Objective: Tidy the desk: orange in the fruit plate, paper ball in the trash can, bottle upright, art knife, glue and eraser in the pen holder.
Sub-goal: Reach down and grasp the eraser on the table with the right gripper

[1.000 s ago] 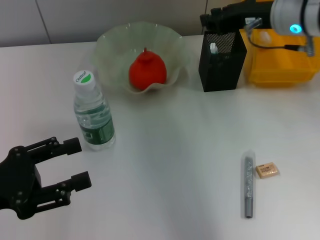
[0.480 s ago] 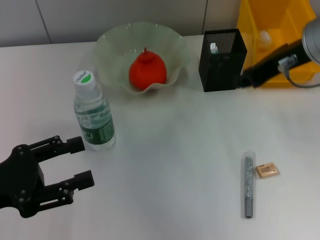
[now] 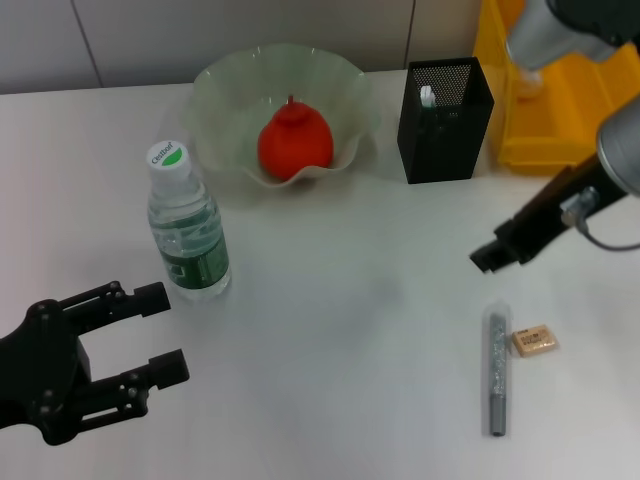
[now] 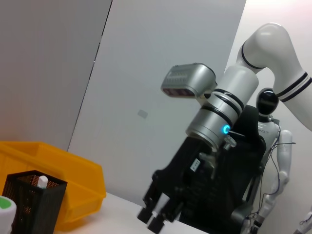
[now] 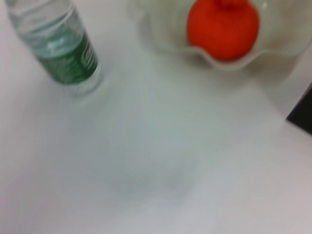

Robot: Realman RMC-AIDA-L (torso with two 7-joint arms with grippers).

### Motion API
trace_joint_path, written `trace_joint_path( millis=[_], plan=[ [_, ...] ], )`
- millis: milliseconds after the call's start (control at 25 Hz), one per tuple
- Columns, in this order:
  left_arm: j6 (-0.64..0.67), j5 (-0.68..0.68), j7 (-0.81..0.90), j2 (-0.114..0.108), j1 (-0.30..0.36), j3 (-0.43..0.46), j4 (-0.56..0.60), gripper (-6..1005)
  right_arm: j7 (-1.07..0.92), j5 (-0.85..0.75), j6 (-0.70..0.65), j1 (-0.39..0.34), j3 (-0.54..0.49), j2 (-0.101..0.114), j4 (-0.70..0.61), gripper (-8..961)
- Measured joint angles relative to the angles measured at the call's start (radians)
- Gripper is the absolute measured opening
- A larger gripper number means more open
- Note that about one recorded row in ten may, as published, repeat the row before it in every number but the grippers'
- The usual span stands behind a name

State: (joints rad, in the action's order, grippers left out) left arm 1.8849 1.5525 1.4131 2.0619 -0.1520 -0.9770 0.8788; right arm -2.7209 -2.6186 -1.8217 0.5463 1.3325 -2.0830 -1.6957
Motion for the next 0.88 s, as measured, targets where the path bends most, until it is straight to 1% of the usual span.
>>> trace_joint_path(
  millis=[40, 120, 280, 440, 560, 680, 880],
  plan=[
    [0.0, 0.0, 0.0, 0.0, -0.001, 0.0, -0.002, 743, 0.014, 0.003, -0.009, -0.006, 0.0, 0.0, -0.002, 409],
    [0.0, 0.0, 0.0, 0.0, -0.004, 0.0, -0.004, 743, 0.053, 0.012, -0.029, -0.025, -0.009, -0.001, -0.006, 408],
    [0.0, -0.001, 0.0, 0.001, -0.009, 0.0, -0.007, 743, 0.064, 0.002, -0.054, -0.041, -0.014, -0.002, -0.005, 406],
    [0.0, -0.006, 0.0, 0.004, -0.01, -0.001, -0.019, 743, 0.069, -0.04, -0.085, -0.066, -0.017, -0.002, -0.037, 404],
    [0.0, -0.007, 0.0, 0.004, -0.015, 0.001, -0.034, 743, 0.095, -0.052, -0.119, -0.084, -0.019, -0.002, -0.062, 422],
    [0.0, -0.007, 0.0, 0.003, -0.024, 0.007, -0.048, 743, 0.161, -0.056, -0.148, -0.093, -0.031, -0.002, -0.08, 439],
    [0.0, -0.008, -0.017, 0.003, -0.039, 0.011, -0.075, 743, 0.348, -0.063, -0.148, -0.094, -0.099, 0.0, -0.071, 447]
  ],
)
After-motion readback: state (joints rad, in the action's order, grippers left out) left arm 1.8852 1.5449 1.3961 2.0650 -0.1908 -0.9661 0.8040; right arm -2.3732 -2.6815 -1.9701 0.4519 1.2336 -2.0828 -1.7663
